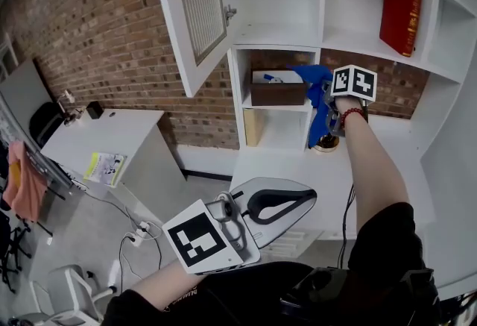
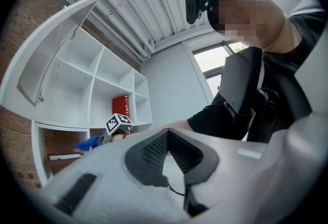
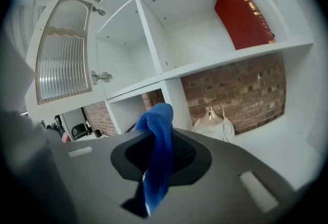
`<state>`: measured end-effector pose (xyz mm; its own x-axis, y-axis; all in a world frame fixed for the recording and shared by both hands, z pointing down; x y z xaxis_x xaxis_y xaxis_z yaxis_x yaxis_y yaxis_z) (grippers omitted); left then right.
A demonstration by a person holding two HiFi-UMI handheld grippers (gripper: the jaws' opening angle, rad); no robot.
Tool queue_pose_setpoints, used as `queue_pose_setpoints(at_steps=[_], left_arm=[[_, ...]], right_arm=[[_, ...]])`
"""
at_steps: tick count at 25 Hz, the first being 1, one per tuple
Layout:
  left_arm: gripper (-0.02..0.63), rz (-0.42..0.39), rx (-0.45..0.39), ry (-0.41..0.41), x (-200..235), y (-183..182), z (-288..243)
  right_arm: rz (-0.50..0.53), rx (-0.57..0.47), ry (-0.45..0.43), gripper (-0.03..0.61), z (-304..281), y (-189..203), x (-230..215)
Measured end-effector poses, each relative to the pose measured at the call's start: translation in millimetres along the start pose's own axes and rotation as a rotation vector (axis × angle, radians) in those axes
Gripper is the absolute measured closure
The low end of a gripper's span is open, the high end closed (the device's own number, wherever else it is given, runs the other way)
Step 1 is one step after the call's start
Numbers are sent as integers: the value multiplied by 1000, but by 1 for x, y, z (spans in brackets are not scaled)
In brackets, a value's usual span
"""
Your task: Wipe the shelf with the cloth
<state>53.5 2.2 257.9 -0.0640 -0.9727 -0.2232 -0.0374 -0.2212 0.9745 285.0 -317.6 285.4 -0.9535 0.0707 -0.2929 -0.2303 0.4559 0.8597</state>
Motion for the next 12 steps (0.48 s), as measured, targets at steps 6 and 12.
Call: queue_pose_setpoints(at_steps=[6, 12], left_arm=[[614, -7, -15, 32, -36, -5, 40], [614, 17, -22, 57, -80, -8, 70]], right_arm=[[-126, 40, -102, 522, 29, 63, 26], [-100, 51, -200, 522, 84, 126, 77]])
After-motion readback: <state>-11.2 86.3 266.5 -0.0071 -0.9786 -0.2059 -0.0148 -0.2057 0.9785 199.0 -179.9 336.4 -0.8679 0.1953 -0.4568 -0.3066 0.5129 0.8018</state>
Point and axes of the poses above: the fingertips, and each gripper's own axes: z backward along the fingers, x to its left, y out of its underside, the point moved 5 cm from there along z, backward along the fingers, and after that the axes turned 9 degrees about x, right-handed, at the moved point
